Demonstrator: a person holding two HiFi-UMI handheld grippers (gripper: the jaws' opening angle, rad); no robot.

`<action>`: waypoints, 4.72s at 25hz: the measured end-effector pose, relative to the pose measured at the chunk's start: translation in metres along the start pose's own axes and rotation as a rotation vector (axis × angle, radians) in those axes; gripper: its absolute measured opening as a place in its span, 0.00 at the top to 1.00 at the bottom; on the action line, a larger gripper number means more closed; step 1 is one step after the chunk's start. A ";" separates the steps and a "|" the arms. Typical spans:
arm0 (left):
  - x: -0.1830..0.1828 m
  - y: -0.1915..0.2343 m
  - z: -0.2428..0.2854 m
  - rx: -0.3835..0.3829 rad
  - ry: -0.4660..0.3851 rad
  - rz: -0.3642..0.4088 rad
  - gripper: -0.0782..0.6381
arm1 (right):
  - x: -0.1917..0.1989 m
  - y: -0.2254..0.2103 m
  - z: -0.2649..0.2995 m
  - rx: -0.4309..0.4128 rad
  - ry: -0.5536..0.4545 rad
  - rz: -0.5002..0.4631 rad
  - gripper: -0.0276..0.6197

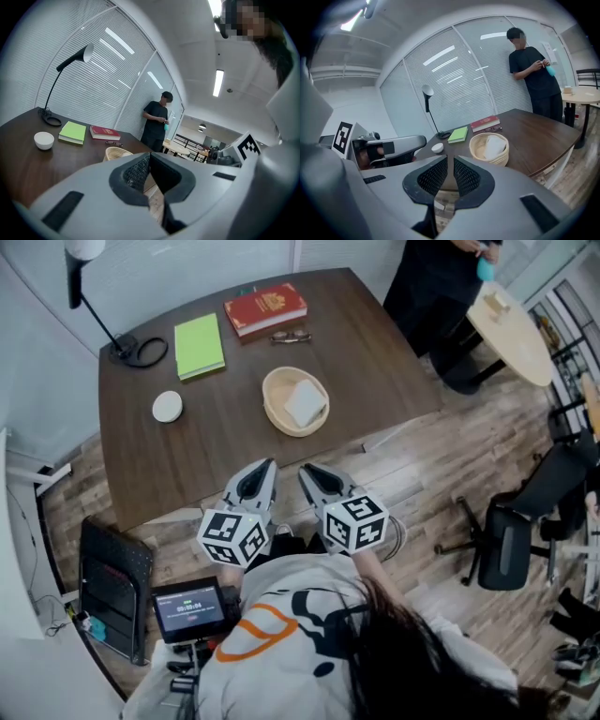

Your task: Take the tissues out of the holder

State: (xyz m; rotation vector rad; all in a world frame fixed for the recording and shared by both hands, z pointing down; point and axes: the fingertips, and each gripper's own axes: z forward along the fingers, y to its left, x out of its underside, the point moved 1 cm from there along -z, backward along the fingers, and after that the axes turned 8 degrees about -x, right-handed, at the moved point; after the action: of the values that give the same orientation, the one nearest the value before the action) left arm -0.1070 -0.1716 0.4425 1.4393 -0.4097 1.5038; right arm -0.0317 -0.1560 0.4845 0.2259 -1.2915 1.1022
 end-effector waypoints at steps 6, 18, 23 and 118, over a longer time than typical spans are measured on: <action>0.003 0.001 0.021 0.028 0.031 -0.002 0.89 | -0.010 -0.027 0.000 0.057 -0.015 0.020 0.88; -0.014 0.029 0.070 -0.052 0.011 -0.013 0.89 | -0.036 -0.084 0.035 0.029 0.041 -0.009 0.88; -0.023 0.034 0.091 -0.085 -0.004 -0.027 0.89 | -0.037 -0.118 0.056 0.017 0.126 -0.058 0.88; -0.006 -0.007 0.207 0.015 0.117 -0.019 0.89 | -0.091 -0.288 0.029 0.292 0.351 -0.216 0.93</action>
State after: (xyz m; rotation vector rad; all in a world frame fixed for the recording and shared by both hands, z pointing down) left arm 0.0149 -0.3332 0.4850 1.3548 -0.3130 1.5699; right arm 0.1764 -0.3694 0.5391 0.3637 -0.7743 1.0847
